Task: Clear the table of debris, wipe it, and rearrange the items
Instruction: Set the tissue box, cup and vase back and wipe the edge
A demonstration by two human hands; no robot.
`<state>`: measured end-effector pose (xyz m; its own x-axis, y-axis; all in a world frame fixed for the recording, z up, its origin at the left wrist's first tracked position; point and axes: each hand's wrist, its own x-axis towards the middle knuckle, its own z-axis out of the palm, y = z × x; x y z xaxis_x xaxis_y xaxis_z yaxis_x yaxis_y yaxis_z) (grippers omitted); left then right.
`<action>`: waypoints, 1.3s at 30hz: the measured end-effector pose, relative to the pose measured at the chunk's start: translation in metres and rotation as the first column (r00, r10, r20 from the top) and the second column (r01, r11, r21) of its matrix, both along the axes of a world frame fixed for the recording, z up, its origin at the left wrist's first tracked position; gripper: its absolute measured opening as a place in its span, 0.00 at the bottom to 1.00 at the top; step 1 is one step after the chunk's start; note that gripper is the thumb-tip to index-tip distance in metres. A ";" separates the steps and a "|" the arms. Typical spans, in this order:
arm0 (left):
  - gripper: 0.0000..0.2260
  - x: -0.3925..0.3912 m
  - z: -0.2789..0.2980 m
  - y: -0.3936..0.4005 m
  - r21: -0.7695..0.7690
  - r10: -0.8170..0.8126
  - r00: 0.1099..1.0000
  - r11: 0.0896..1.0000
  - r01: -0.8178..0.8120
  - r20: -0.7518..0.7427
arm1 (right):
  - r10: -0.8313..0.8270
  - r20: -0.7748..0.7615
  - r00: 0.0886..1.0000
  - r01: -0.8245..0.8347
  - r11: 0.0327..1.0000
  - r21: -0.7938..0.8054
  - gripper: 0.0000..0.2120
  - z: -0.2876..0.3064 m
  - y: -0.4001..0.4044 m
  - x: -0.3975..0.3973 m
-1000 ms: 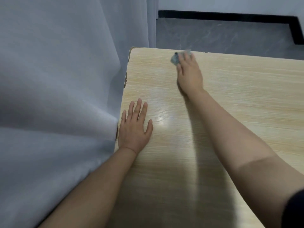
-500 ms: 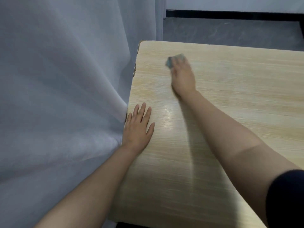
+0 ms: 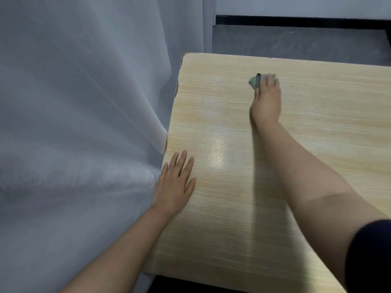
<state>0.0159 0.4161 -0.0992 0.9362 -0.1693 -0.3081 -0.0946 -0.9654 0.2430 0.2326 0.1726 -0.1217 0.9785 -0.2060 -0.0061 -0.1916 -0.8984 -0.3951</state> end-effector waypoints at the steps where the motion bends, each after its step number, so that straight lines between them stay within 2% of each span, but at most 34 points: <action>1: 0.30 -0.003 0.000 -0.001 0.001 0.002 1.000 1.000 -0.002 -0.006 | 0.004 0.018 1.000 -0.004 1.000 0.019 0.22 -0.002 0.016 -0.006; 3: 0.30 -0.007 -0.001 -0.001 0.017 -0.003 1.000 1.000 0.003 -0.003 | 0.217 0.069 0.974 -0.222 0.971 0.089 0.20 -0.004 0.058 -0.025; 4: 0.29 -0.011 -0.001 -0.001 0.023 -0.006 1.000 1.000 0.006 0.016 | 0.388 0.094 0.917 -0.396 0.913 0.092 0.19 -0.005 0.080 -0.039; 6: 0.29 -0.019 -0.002 0.000 0.008 -0.011 0.999 1.000 0.011 0.033 | 0.706 0.064 0.705 -0.709 0.701 0.082 0.19 -0.004 0.115 -0.073; 8: 0.28 -0.030 -0.004 0.002 0.023 -0.033 0.999 0.999 0.033 0.020 | 0.858 -0.001 0.514 -0.854 0.512 0.094 0.20 -0.001 0.126 -0.092; 9: 0.28 -0.034 -0.005 0.003 0.031 -0.040 0.999 0.999 0.039 0.030 | 0.878 -0.002 0.479 -0.875 0.478 0.079 0.20 0.002 0.119 -0.088; 10: 0.27 -0.037 -0.004 0.004 0.033 -0.040 0.998 0.999 0.039 0.041 | 0.868 0.018 0.496 -0.867 0.495 0.058 0.21 0.004 0.109 -0.080; 12: 0.27 -0.040 -0.005 0.005 0.028 -0.043 0.998 0.999 0.042 0.042 | 0.751 0.047 0.659 -0.752 0.658 0.038 0.22 0.005 0.075 -0.057; 14: 0.28 -0.041 -0.005 0.005 0.016 -0.045 0.999 0.999 0.045 0.019 | 0.483 0.040 0.875 -0.484 0.874 0.041 0.24 0.005 0.028 -0.036; 16: 0.28 -0.041 -0.005 0.005 0.002 -0.039 0.999 0.999 0.039 0.011 | 0.162 0.022 0.987 -0.163 0.986 0.038 0.24 0.005 -0.013 -0.029; 18: 0.28 -0.041 -0.004 0.004 -0.011 -0.034 0.999 0.999 0.034 0.009 | -0.043 -0.012 0.999 0.043 0.999 0.006 0.23 0.003 -0.022 -0.031; 20: 0.29 -0.042 -0.004 0.003 -0.018 -0.030 1.000 0.999 0.030 -0.002 | -0.099 0.039 0.994 0.097 0.994 0.046 0.23 0.003 0.006 -0.038; 21: 0.29 -0.042 -0.004 0.003 -0.017 -0.029 1.000 0.999 0.029 -0.005 | -0.043 0.068 0.997 0.037 0.996 0.082 0.22 0.004 0.027 -0.045; 23: 0.29 -0.042 -0.004 0.003 -0.016 -0.030 1.000 0.999 0.029 -0.006 | 0.227 0.148 0.963 -0.246 0.961 0.128 0.19 0.004 0.077 -0.064; 24: 0.29 -0.042 -0.005 0.004 -0.015 -0.031 1.000 0.999 0.031 -0.002 | 0.406 0.165 0.899 -0.427 0.895 0.125 0.19 0.001 0.103 -0.078; 26: 0.30 -0.042 -0.006 0.005 -0.002 -0.037 0.999 0.999 0.037 -0.010 | 0.701 0.073 0.709 -0.703 0.697 0.143 0.19 0.001 0.140 -0.108; 28: 0.30 -0.043 -0.006 0.006 0.001 -0.046 0.999 0.999 0.046 -0.019 | 0.820 -0.003 0.573 -0.809 0.566 0.160 0.20 0.001 0.140 -0.114; 29: 0.30 -0.043 -0.005 0.006 -0.001 -0.047 0.999 0.999 0.047 -0.022 | 0.825 0.001 0.565 -0.816 0.558 0.148 0.20 0.003 0.129 -0.108; 30: 0.30 -0.043 -0.006 0.007 -0.004 -0.047 0.999 0.999 0.047 -0.028 | 0.802 0.008 0.597 -0.795 0.591 0.136 0.20 0.006 0.114 -0.101; 32: 0.29 -0.043 -0.005 0.007 -0.015 -0.046 0.998 0.999 0.045 -0.032 | 0.662 0.023 0.749 -0.660 0.741 0.126 0.21 0.011 0.073 -0.085; 35: 0.28 -0.044 -0.005 0.008 -0.007 -0.050 0.998 0.999 0.050 -0.035 | 0.281 0.030 0.959 -0.282 0.955 0.096 0.21 0.010 0.000 -0.070; 37: 0.28 -0.045 -0.006 0.008 0.000 -0.059 0.998 0.998 0.059 -0.034 | 0.037 -0.007 0.999 -0.037 0.998 0.060 0.21 0.005 -0.022 -0.071; 39: 0.28 -0.044 -0.006 0.008 -0.007 -0.059 0.998 0.998 0.058 -0.032 | -0.080 -0.008 0.997 0.080 0.996 0.037 0.21 0.001 -0.003 -0.074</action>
